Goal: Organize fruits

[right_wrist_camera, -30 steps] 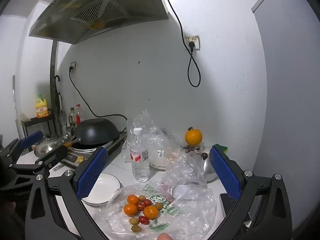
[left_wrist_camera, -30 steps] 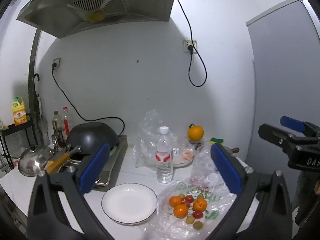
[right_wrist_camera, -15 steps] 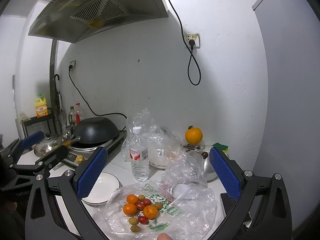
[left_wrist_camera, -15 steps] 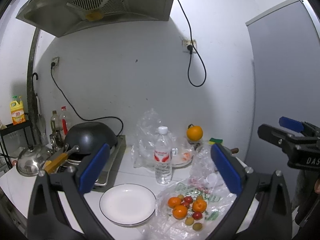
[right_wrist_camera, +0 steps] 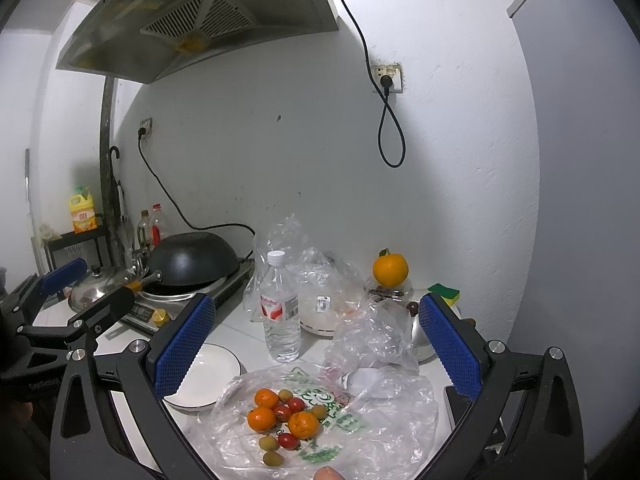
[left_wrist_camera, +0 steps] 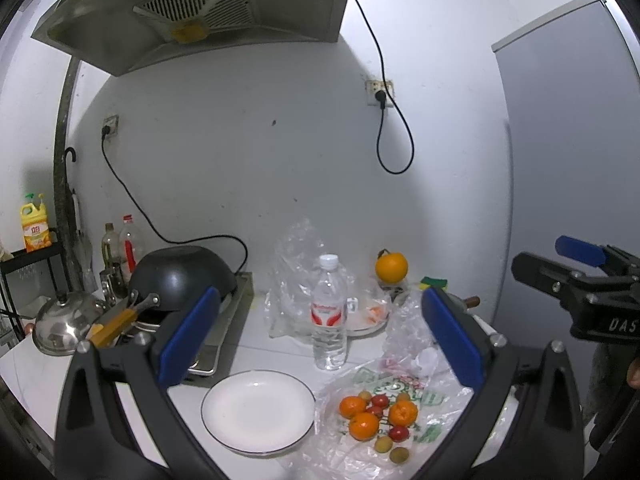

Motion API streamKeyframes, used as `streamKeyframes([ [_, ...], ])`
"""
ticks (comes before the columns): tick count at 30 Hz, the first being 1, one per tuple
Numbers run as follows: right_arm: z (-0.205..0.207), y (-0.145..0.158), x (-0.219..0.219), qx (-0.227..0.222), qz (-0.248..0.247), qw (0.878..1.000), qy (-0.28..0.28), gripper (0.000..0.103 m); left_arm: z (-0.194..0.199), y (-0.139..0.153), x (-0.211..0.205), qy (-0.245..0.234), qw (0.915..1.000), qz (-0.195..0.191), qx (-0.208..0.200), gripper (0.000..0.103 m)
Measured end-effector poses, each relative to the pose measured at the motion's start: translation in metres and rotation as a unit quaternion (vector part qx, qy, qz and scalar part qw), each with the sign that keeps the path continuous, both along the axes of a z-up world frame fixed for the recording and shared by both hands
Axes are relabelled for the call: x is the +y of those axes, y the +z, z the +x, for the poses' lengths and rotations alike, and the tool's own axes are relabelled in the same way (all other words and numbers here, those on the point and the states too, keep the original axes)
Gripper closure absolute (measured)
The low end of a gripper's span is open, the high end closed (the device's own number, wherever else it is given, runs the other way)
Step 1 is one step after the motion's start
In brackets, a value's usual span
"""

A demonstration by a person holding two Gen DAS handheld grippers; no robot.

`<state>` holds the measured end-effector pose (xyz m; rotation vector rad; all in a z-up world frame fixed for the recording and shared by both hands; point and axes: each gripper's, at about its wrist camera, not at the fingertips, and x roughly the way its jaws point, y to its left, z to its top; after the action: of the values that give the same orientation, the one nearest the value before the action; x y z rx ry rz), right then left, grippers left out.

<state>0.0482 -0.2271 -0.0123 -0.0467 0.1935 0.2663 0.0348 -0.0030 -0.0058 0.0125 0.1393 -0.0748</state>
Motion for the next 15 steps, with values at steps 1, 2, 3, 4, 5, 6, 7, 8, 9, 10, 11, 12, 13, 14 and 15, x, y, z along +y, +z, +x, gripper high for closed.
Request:
streamKeyframes([
  [1,0.0001,0.0001,-0.0003,0.000,0.001,1.000,0.000,0.000,0.0000,-0.0002,-0.0001,0.001,1.0000,-0.001,0.000,0.001],
  [2,0.0001,0.0002,-0.0002,0.000,0.001,1.000,0.000,0.000,-0.0002,-0.0006,-0.0009,0.001,1.0000,-0.001,0.000,0.001],
  [3,0.0010,0.0004,0.0002,0.001,0.002,1.000,0.001,0.000,0.0000,-0.0005,-0.0005,0.001,1.0000,-0.001,0.000,0.001],
  [4,0.0011,0.0004,0.0010,0.001,0.002,1.000,0.001,0.000,0.0000,-0.0003,-0.0005,0.001,1.0000,-0.001,0.000,0.001],
  [5,0.0013,0.0006,0.0007,0.001,0.002,1.000,0.001,0.000,0.0005,-0.0002,-0.0004,0.001,1.0000,0.000,-0.001,0.001],
  [6,0.0017,0.0003,0.0011,0.001,0.002,1.000,0.001,0.000,0.0008,-0.0004,-0.0005,0.000,1.0000,0.000,-0.001,0.001],
  [7,0.0023,0.0005,0.0016,0.001,0.003,1.000,0.001,0.000,0.0013,-0.0005,-0.0006,0.000,1.0000,0.001,-0.001,0.001],
  [8,0.0022,0.0003,0.0019,0.001,0.004,1.000,0.000,0.000,0.0014,-0.0006,-0.0006,-0.001,1.0000,0.001,-0.001,0.001],
  [9,0.0023,0.0004,0.0020,0.001,0.003,1.000,0.000,0.000,0.0015,-0.0009,-0.0004,-0.001,1.0000,0.001,-0.002,0.001],
  [10,0.0025,0.0004,0.0025,0.001,0.002,1.000,-0.001,0.000,0.0016,-0.0010,-0.0004,-0.002,1.0000,0.001,-0.002,0.001],
  [11,0.0027,0.0001,0.0024,0.001,0.003,1.000,0.000,0.000,0.0012,-0.0015,-0.0005,-0.002,1.0000,0.001,-0.003,0.001],
  [12,0.0026,0.0000,0.0022,0.001,0.003,1.000,0.000,0.000,0.0014,-0.0014,-0.0003,-0.002,1.0000,0.001,-0.003,0.001],
  [13,0.0027,0.0001,0.0024,0.001,0.003,1.000,0.000,0.000,0.0012,-0.0015,-0.0004,-0.002,1.0000,0.000,-0.003,0.001],
  [14,0.0032,-0.0002,0.0033,0.001,0.002,1.000,0.000,0.000,0.0013,-0.0017,-0.0005,-0.002,1.0000,0.000,-0.003,0.001],
  [15,0.0029,-0.0003,0.0023,0.001,0.002,1.000,0.000,0.000,0.0014,-0.0013,-0.0009,-0.001,1.0000,0.001,-0.002,0.001],
])
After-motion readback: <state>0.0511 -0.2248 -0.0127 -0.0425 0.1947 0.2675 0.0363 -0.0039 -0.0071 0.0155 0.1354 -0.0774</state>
